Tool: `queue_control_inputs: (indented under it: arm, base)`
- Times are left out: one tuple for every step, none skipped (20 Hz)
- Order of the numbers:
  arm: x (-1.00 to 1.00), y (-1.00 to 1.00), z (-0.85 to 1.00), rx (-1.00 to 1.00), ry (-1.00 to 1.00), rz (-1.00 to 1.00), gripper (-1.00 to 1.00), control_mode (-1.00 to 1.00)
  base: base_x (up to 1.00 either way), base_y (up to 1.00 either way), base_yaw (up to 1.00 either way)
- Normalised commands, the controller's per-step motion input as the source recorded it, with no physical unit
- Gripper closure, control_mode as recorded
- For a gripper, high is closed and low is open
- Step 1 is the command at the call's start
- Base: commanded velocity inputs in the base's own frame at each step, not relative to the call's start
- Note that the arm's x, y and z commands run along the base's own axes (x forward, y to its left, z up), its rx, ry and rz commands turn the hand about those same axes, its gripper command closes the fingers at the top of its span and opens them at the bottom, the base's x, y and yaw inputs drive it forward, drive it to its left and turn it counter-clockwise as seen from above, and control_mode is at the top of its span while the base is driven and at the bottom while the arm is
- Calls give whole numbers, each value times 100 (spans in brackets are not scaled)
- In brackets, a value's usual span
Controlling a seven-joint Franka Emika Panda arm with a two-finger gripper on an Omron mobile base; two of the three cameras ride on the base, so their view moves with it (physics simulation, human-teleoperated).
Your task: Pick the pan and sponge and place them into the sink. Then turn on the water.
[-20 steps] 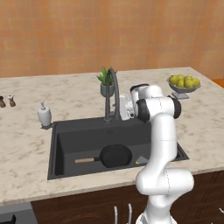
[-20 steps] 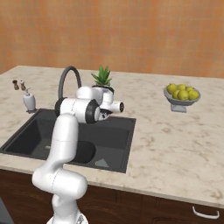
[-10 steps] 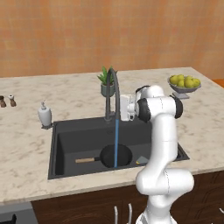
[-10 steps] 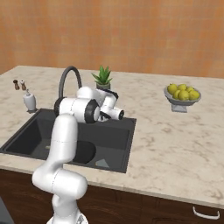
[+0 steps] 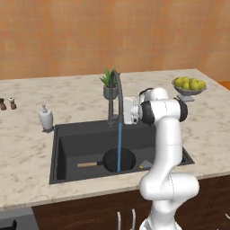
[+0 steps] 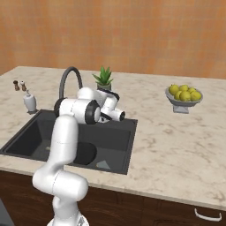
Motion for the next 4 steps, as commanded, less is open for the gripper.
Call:
queue_control_inputs:
  arm:
    - [0, 0, 0, 0, 0, 0, 100, -100]
    - [0, 0, 0, 0, 0, 0, 100, -100]
    - [0, 0, 0, 0, 0, 0, 100, -100]
    - [0, 0, 0, 0, 0, 0, 100, -100]
  base:
    - [0, 0, 0]
    - [0, 0, 0]
    - [0, 0, 0]
    - [0, 0, 0]
